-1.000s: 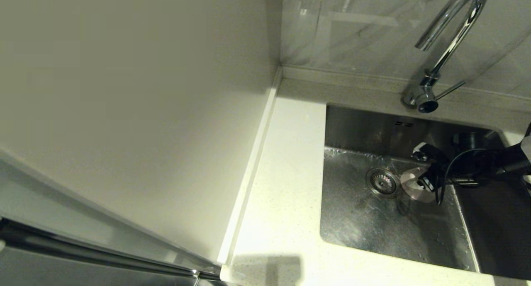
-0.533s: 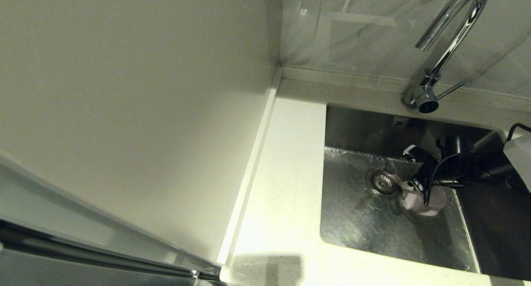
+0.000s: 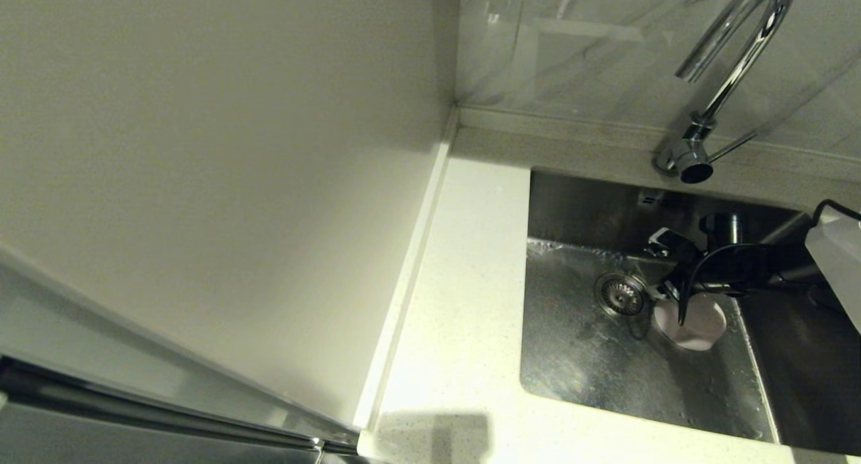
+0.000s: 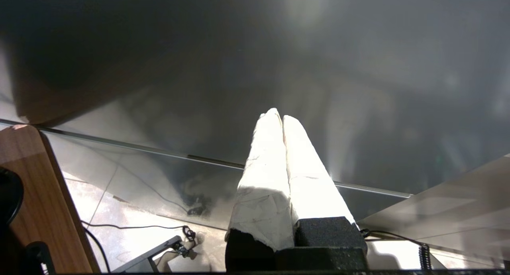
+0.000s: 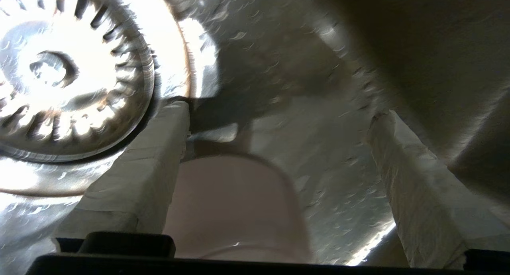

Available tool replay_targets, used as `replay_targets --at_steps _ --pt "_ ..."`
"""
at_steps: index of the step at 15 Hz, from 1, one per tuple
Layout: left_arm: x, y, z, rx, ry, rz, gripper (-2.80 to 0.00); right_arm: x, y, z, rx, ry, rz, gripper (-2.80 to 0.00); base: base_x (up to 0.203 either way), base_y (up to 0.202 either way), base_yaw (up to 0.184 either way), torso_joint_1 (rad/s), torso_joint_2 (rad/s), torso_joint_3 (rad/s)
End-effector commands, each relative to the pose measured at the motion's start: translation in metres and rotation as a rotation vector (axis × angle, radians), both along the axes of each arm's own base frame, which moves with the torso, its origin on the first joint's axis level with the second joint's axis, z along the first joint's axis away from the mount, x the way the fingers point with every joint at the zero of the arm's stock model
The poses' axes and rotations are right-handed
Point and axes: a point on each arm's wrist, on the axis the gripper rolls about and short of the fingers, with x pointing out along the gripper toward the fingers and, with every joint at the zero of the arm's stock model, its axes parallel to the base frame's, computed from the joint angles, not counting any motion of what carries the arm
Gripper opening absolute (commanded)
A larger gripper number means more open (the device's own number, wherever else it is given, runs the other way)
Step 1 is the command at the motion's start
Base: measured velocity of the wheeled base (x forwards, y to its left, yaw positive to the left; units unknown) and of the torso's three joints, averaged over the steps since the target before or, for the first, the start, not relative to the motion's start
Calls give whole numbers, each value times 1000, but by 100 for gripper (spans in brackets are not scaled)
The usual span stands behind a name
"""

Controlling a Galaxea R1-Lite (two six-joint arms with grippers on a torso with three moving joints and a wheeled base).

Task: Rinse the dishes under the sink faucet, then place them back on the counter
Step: Put a bowl back to the table from the sink

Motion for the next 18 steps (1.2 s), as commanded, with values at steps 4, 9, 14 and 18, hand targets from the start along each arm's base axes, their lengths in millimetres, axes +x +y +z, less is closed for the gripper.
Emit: replay_targets --at_steps 4,9,14,18 --pt "0 0 -1 0 3 1 -280 -21 6 44 113 -27 -60 0 0 0 0 0 0 0" --pt "0 0 -1 0 3 1 -280 -60 10 59 132 96 -79 0 0 0 0 0 0 0" --pt "0 0 -1 0 3 1 -280 -69 8 34 -6 220 -105 0 0 0 0 0 0 0" --pt "0 0 -1 0 3 1 -280 -67 5 4 -26 302 -115 0 0 0 0 0 0 0"
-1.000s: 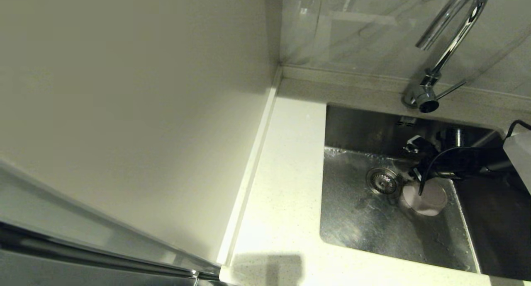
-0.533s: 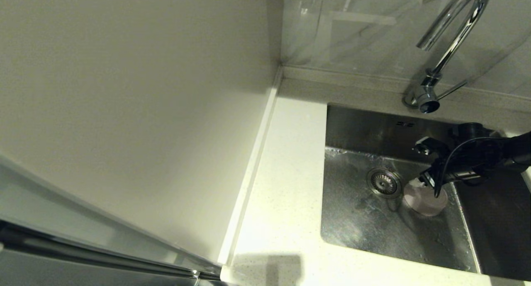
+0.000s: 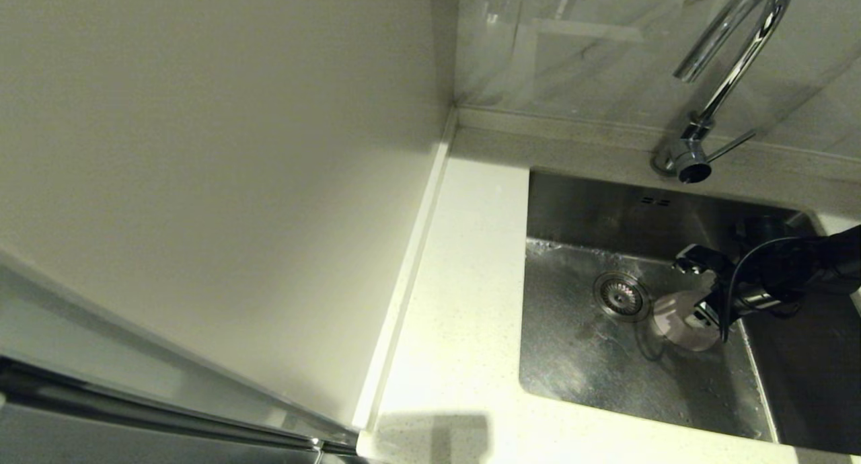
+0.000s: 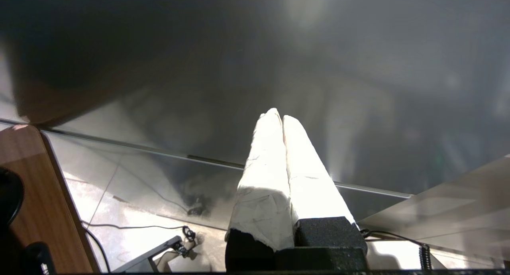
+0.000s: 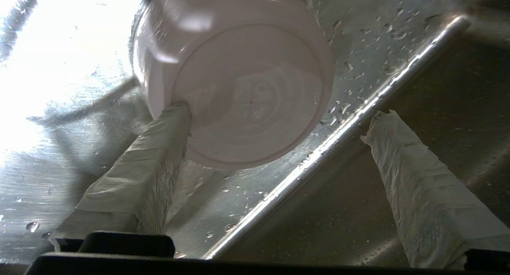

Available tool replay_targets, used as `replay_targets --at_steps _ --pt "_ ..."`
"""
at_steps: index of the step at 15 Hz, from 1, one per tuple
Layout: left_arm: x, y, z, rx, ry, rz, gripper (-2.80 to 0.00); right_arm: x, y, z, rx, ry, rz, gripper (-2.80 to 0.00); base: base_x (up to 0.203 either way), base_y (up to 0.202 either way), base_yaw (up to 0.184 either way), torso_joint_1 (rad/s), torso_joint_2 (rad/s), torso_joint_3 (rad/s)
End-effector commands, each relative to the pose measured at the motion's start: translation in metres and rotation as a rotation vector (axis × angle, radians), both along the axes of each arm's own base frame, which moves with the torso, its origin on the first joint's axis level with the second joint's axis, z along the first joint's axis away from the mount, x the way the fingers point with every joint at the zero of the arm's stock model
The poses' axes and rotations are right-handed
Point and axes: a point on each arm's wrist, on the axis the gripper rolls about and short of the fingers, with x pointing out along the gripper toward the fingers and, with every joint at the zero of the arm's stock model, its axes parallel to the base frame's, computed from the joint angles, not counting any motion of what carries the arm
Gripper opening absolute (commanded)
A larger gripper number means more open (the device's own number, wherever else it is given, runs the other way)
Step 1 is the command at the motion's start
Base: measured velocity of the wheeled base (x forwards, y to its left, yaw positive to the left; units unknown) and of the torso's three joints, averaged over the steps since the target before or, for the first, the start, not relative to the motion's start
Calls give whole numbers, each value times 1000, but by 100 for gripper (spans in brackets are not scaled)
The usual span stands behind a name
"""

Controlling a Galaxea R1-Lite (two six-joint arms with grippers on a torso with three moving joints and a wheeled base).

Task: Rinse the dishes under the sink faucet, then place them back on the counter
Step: Put a bowl back to the table from the sink

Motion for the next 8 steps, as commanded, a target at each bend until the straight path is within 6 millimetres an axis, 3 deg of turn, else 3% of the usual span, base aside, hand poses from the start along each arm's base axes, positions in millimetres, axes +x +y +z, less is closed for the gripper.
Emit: replay_targets --at_steps 1,3,8 --pt "0 0 -1 0 2 0 -280 2 -1 -23 10 58 8 0 0 0 0 0 0 0" --pt "0 0 -1 0 2 0 -280 3 -1 -30 22 68 22 0 0 0 0 0 0 0" --pt "0 0 -1 0 2 0 -280 9 -2 -23 22 7 40 0 0 0 0 0 0 0"
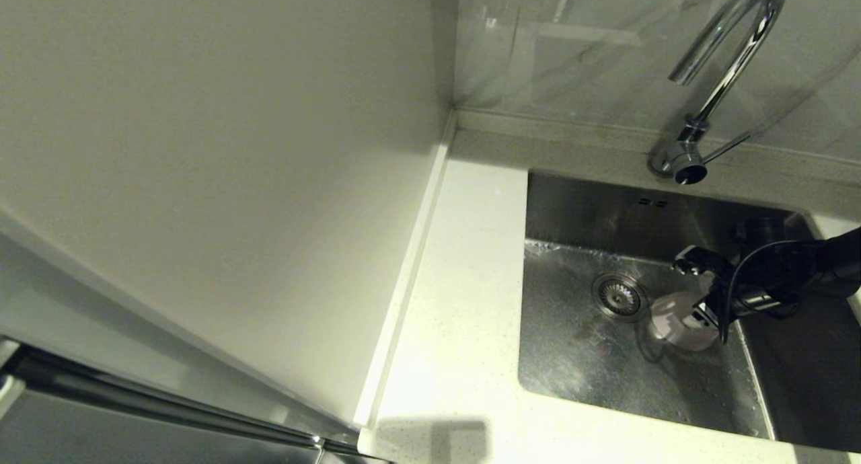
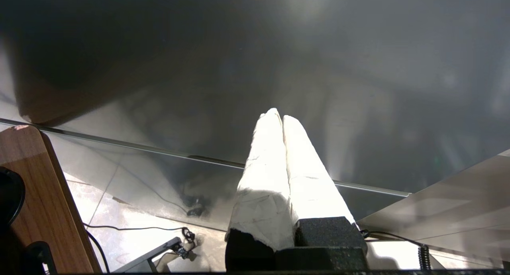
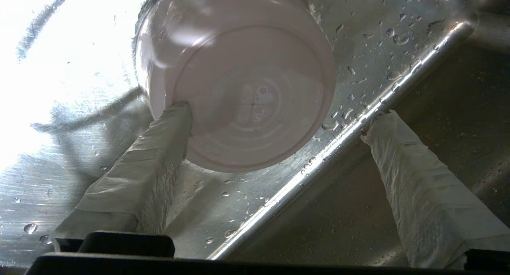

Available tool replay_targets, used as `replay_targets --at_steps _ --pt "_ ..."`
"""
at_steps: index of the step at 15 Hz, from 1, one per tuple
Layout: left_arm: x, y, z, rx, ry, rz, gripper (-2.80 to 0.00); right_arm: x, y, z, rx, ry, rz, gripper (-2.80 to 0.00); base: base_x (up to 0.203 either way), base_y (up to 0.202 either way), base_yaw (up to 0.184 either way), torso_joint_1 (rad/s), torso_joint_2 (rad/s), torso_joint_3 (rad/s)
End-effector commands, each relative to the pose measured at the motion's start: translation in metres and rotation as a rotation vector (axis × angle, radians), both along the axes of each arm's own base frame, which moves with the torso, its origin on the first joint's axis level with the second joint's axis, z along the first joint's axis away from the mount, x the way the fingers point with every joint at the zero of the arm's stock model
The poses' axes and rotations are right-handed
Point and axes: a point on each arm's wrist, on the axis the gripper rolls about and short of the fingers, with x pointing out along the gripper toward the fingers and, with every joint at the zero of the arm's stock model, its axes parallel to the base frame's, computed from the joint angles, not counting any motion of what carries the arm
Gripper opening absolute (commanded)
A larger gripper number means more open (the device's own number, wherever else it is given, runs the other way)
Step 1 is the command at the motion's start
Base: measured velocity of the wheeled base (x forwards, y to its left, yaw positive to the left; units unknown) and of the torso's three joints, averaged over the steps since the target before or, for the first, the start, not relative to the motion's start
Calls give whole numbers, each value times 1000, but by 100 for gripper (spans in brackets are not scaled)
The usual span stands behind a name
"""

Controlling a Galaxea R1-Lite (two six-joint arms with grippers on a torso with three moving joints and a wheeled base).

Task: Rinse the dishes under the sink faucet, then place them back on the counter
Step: Put a bowl back to the table from the sink

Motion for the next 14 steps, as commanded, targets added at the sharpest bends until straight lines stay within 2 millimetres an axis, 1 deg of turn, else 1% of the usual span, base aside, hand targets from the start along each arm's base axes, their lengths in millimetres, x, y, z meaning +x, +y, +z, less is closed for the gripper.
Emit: replay_targets --at_steps 1,2,3,5,6,8,10,12,14 --pt "0 0 -1 0 3 0 -280 7 -2 -3 -13 -43 2 0 0 0 0 0 0 0" --pt "0 0 -1 0 3 0 -280 11 -3 -1 -21 -77 2 0 0 0 0 0 0 0" --pt "0 0 -1 0 3 0 -280 13 -3 6 -22 -102 -3 0 0 0 0 0 0 0" --pt "0 0 -1 0 3 0 -280 8 -1 27 3 -145 -18 0 0 0 0 0 0 0" --pt "0 0 -1 0 2 0 -280 1 0 40 20 -142 -16 0 0 0 0 0 0 0" --pt "0 0 -1 0 3 0 -280 -21 4 64 67 -75 -10 0 0 0 0 0 0 0" --pt "0 0 -1 0 3 0 -280 -41 7 82 104 -46 -2 0 0 0 0 0 0 0" --pt "0 0 -1 0 3 0 -280 -55 8 91 116 -46 -3 0 0 0 0 0 0 0" --pt "0 0 -1 0 3 0 -280 -65 9 91 133 -25 0 0 0 0 0 0 0 0"
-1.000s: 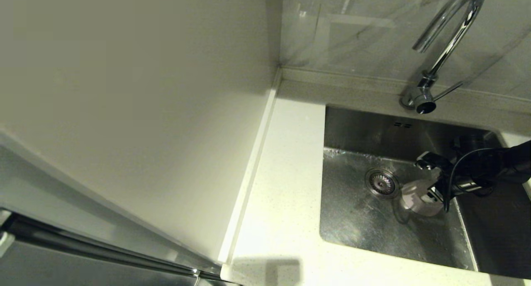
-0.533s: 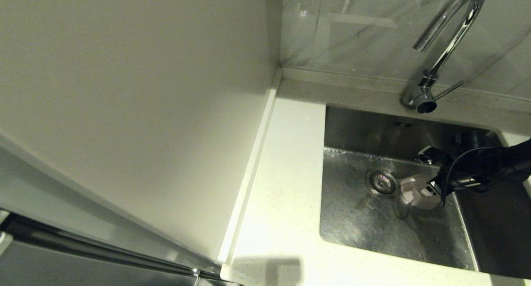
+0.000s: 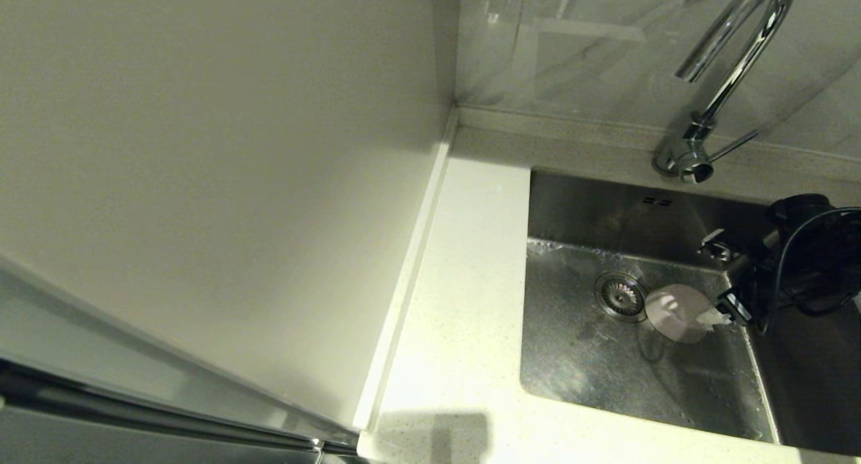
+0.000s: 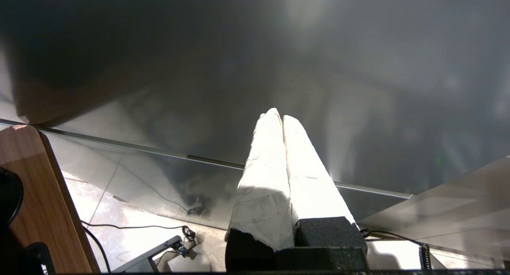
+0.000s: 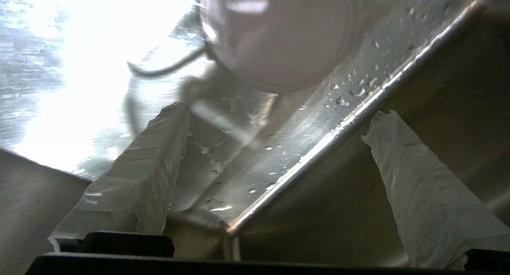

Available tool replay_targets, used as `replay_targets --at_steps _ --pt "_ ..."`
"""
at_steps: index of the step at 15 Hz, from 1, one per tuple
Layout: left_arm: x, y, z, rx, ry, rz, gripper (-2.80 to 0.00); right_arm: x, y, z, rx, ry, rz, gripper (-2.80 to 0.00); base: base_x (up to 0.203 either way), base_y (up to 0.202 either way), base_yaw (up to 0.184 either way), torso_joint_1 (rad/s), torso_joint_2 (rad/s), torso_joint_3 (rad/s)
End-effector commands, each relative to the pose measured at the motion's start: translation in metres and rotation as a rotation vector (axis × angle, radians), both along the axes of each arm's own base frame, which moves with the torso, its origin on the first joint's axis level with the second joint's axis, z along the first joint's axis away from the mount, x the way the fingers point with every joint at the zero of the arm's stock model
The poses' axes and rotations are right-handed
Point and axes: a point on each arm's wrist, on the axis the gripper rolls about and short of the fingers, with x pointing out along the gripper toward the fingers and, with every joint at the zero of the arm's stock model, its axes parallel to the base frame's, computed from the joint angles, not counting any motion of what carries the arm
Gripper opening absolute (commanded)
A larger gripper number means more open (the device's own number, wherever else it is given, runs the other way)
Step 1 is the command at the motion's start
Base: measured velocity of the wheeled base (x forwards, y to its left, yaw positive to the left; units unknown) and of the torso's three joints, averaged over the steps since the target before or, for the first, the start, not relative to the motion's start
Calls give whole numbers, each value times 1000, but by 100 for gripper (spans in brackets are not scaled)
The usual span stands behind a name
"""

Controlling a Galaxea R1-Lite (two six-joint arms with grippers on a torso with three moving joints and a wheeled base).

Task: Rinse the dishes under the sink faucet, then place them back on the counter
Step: Put a bowl back to the table from the sink

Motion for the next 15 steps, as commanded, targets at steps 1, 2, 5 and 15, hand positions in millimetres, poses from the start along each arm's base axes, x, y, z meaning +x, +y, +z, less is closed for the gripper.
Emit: replay_targets --at_steps 1,2,5,15 --pt "0 0 -1 0 2 0 -280 -14 3 9 1 10 3 0 0 0 0 0 0 0" --pt "0 0 -1 0 2 0 -280 -14 4 1 10 44 6 0 0 0 0 0 0 0" --pt "0 0 -1 0 2 0 -280 -11 8 -28 66 185 42 0 0 0 0 0 0 0" --pt "0 0 -1 0 2 0 -280 37 9 -68 138 155 149 0 0 0 0 0 0 0"
